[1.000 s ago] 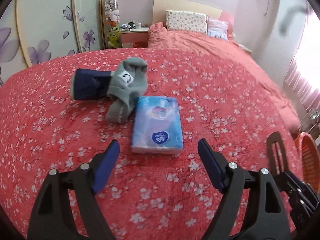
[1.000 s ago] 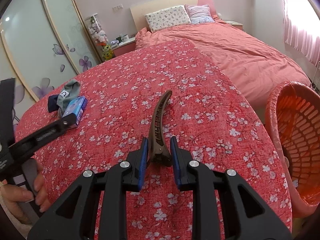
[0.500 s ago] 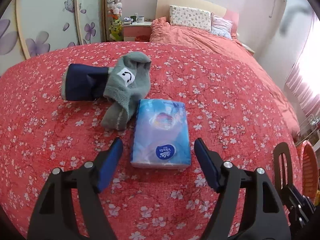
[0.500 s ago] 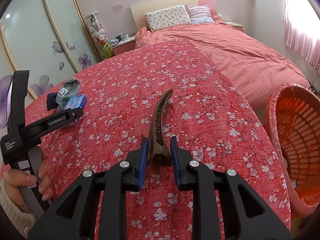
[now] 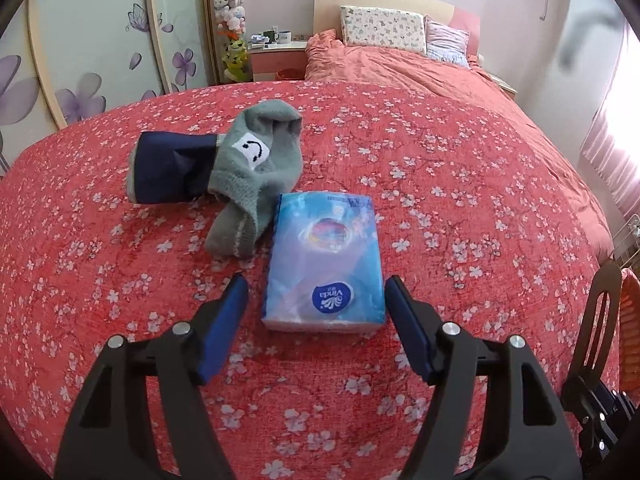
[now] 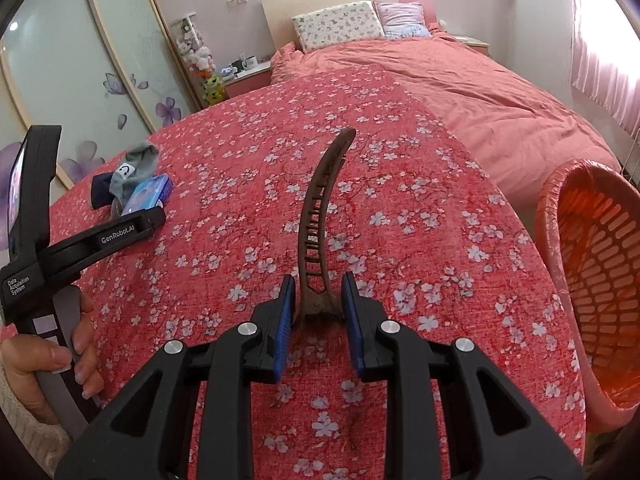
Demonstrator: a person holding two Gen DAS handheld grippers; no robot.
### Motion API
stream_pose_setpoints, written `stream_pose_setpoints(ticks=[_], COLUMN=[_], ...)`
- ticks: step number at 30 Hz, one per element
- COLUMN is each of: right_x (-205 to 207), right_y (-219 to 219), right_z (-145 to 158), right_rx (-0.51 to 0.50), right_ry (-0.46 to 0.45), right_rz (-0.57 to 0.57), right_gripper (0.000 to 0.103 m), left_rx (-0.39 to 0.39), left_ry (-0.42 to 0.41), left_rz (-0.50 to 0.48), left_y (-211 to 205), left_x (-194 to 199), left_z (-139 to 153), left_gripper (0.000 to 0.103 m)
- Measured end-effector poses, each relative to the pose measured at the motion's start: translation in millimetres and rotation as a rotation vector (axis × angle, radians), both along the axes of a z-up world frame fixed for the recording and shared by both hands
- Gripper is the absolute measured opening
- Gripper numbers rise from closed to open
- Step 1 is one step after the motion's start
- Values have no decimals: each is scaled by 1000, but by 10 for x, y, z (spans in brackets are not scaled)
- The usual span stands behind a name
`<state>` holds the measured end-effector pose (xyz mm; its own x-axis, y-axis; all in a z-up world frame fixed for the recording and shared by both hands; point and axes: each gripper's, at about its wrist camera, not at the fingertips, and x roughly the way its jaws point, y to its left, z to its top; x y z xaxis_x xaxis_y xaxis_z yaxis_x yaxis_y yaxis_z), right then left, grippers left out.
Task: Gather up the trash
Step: 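Move the left tool toward the blue tissue pack while the right holds the hair clip, then grasp the blue tissue pack with the left tool while the right holds the clip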
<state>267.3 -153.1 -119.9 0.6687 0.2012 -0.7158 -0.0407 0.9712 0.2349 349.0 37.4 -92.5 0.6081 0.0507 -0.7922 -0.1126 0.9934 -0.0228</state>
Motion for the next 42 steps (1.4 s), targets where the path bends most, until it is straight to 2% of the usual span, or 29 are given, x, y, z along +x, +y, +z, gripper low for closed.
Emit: stream_pose_setpoints(ticks=[11,15,21,28,32,38,42], right_x=[-51,-19,70,-36,-10,109,89], right_y=[-102,-92,-52,-39,15,78,23], right_z=[42,56,94,156,161,102,101], right_rx=[23,22,6,-44,-89,-81,-57], right_ry=[-31,-25,-21,-60,-65,-18,-29], right_rz=[-8,-11,-7,17,28,42,48], right_gripper=[25,25,24,23,23,24,23], left_rx=[44,41,26,-76,-67,-19,-47], left_ry=[7,1,-7,-24,-21,-18,-25], left_rz=[-25,-35,-45,-107,-107,-89,-107], left_y=[-53,-87,-59,111,97,16,22], left_x=[77,103,73,-102,-145,-135,-145], left_z=[21,46,41,48,27,10,38], left_gripper=[68,52,51,51,52,52,50])
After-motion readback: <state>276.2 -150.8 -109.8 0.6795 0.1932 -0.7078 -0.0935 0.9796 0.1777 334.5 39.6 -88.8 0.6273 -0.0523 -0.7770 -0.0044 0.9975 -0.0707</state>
